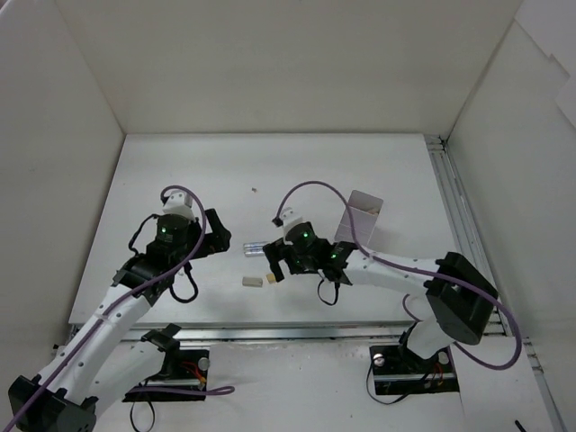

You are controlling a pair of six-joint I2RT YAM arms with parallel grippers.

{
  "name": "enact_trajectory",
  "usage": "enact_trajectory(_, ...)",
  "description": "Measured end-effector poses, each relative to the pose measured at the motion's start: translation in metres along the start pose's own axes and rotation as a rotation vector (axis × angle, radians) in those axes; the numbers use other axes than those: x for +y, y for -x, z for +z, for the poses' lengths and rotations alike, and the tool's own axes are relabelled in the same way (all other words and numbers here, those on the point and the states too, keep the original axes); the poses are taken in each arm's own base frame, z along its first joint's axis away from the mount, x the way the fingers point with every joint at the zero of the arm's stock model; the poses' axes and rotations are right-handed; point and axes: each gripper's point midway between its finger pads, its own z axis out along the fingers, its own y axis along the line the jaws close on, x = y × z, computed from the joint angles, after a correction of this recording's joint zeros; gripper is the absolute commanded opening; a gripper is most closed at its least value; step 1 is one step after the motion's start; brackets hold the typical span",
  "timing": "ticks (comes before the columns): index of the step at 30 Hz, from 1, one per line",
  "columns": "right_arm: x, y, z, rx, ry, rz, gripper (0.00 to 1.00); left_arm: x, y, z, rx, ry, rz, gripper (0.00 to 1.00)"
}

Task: Sort the stationery into containers
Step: Pick up the stationery from the center of the board.

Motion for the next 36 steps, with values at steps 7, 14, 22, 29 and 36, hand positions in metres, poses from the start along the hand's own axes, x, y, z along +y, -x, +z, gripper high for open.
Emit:
enact_trajectory(7,0.035,-0.027,0.019,0.069,-0.008,-0.100,0.98,0.013,-0.012,-0.010,0.018,0.045,-0.038,1.00)
enact_trajectory(14,0.029,-0.023,0.023,0.050,-0.058,-0.100,0.91,0.019,-0.020,-0.010,0.041,0.073,-0.050,1.00)
enact_trajectory(22,0.029,-0.043,0.044,0.112,-0.071,-0.120,0.81,0.021,-0.024,-0.007,0.060,0.085,-0.047,1.00)
enact_trajectory(29,0.032,-0.052,0.051,0.139,-0.062,-0.128,0.34,0.021,-0.024,-0.007,0.062,0.086,-0.046,1.00)
enact_trajectory(36,0.030,-0.043,0.046,0.096,-0.075,-0.103,0.15,0.021,-0.024,-0.007,0.064,0.086,-0.046,1.00)
